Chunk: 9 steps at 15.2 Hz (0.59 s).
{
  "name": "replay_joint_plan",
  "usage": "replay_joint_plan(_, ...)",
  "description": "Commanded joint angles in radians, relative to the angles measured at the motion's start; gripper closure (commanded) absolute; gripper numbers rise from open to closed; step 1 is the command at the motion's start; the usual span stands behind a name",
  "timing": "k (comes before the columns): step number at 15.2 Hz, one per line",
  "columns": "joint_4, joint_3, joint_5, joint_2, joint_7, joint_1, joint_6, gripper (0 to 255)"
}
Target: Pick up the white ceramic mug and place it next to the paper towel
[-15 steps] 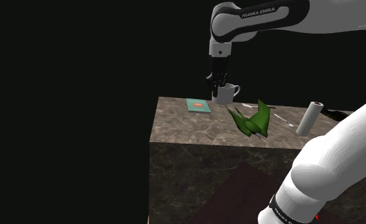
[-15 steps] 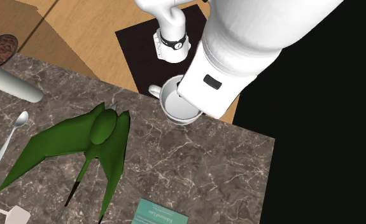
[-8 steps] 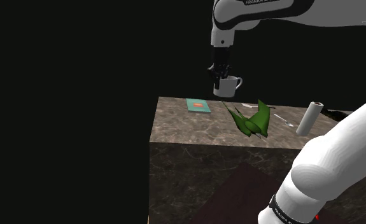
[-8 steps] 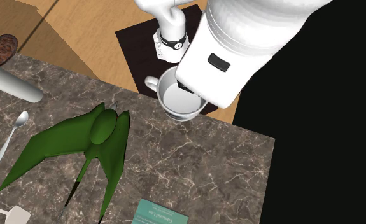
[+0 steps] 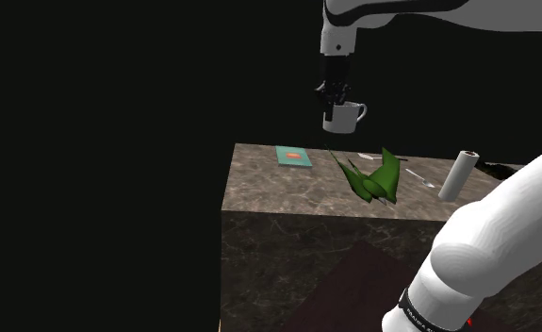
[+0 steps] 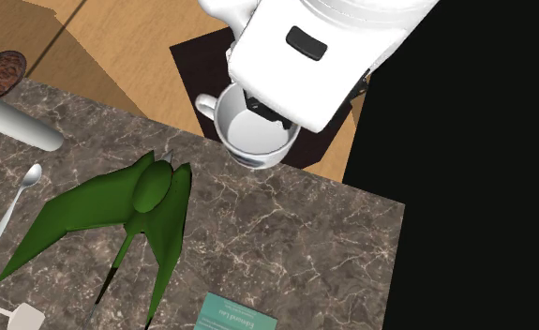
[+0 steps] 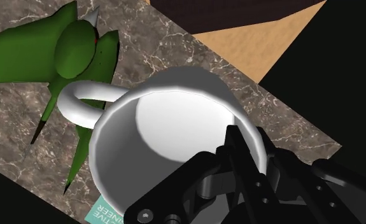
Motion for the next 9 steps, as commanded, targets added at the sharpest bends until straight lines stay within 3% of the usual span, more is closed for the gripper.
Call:
replay_joint_plan(1,-0.030,-0.025,-0.014,-0.033,-0.038,-0.015,0.000,255)
replay_joint_plan(9,-0.125,-0.145,-0.095,-0.154,-0.209,-0.082,-0.003,255)
